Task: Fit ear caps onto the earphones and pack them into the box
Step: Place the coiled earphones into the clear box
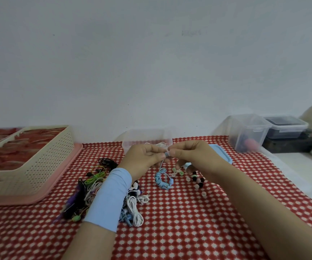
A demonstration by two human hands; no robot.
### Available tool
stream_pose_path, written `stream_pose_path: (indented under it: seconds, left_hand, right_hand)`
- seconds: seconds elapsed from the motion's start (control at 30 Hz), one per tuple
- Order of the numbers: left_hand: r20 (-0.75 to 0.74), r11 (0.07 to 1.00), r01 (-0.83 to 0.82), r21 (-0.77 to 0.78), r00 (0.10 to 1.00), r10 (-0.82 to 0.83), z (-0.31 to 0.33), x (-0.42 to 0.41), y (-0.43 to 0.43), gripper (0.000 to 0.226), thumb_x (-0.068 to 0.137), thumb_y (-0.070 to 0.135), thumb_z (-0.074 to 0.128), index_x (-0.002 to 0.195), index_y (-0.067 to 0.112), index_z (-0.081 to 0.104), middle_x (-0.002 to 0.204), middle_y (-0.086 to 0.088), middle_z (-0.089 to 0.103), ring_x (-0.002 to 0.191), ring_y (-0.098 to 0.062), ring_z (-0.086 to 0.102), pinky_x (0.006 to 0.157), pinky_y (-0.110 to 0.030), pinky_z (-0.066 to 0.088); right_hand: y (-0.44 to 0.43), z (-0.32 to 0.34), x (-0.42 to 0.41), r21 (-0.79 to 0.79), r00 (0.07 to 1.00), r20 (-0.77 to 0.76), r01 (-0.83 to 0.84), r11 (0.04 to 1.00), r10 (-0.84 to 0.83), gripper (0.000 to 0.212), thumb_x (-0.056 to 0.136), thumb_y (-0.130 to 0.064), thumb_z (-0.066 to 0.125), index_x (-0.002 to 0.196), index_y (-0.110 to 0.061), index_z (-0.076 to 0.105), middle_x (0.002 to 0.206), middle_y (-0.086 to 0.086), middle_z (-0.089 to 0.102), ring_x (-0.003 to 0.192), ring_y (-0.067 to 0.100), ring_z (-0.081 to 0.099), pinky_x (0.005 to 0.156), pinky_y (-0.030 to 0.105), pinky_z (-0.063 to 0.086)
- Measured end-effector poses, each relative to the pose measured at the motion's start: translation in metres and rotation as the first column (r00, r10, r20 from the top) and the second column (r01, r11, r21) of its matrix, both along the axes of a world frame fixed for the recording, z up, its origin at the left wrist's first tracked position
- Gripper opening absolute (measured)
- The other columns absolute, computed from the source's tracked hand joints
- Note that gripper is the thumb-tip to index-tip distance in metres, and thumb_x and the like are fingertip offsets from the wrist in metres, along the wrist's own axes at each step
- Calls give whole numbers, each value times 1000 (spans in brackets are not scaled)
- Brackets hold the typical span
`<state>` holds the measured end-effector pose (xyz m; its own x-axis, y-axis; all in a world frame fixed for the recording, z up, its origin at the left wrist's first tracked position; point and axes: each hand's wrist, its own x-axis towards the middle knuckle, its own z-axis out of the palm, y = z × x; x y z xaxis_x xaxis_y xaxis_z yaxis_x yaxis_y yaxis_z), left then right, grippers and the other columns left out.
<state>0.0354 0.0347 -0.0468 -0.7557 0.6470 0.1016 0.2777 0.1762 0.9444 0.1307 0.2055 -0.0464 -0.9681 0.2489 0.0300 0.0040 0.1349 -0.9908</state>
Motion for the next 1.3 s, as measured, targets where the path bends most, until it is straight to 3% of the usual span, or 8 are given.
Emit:
stream_pose_path:
  seconds: [0.17,0.47,0.63,0.77,0.93,1.1,1.23,1.3]
  left_hand:
    - [-78,999,9,-42,997,-12,5,2,1,12,90,11,68,102,11,72,61,13,70,60,3,64,61,-6,47]
    - [-102,993,-19,-117,995,7,6,-2,-4,13,92,14,66,102,12,74,72,5,73,62,-1,64,68,-13,52]
    - [-91,989,-25,-143,996,12,6,-4,-9,9,90,16,68,99,15,71,69,10,71,64,-2,65,73,-19,54]
    - [-107,981,-27,-192,994,7,6,-6,-15,16,86,26,74,98,16,70,76,9,72,65,0,65,72,-15,47]
    - [-77,980,18,-200,996,-34,5,-6,-17,14,88,21,71,101,18,67,87,3,76,73,-7,69,83,-25,50]
    - [-109,981,38,-193,992,-60,3,-6,-17,11,88,19,72,98,24,73,93,3,76,77,-11,72,84,-23,55]
    - [-110,977,34,-209,992,-58,3,-7,-19,13,85,14,74,96,21,74,94,-3,76,85,-13,72,75,-12,52]
    - [-117,976,41,-213,991,-67,2,-7,-19,17,87,15,71,101,24,72,94,-3,75,83,-11,71,81,-20,53]
  right_hand:
    - [0,2,0,166,997,-73,32,986,-21,7,88,-17,78,93,-19,83,87,10,79,68,21,67,47,23,47]
    - [-10,-2,-4,312,980,-185,125,942,-69,8,87,-12,79,94,-14,82,79,2,78,58,17,66,47,13,45]
    - [-5,-3,-4,377,992,-125,70,924,-24,34,93,-18,74,125,-25,67,89,-4,78,65,15,73,53,11,49]
    - [7,-10,-8,842,990,44,35,538,-133,23,97,-28,68,118,-35,74,114,-19,72,84,-2,64,87,25,56]
    - [3,-14,-12,947,975,213,-190,260,-64,21,92,-41,70,112,-45,75,117,-20,64,105,5,59,85,28,52]
    - [0,-16,-14,941,983,180,-160,298,-43,14,93,-39,70,105,-37,77,108,-20,61,92,2,53,77,23,46]
    - [4,-15,-13,893,986,158,-118,434,-57,12,93,-37,68,102,-35,75,109,-19,65,87,-1,56,81,24,51]
    - [8,-12,-12,846,988,140,-83,527,-69,10,92,-36,69,100,-34,75,105,-20,67,83,-2,60,79,23,54]
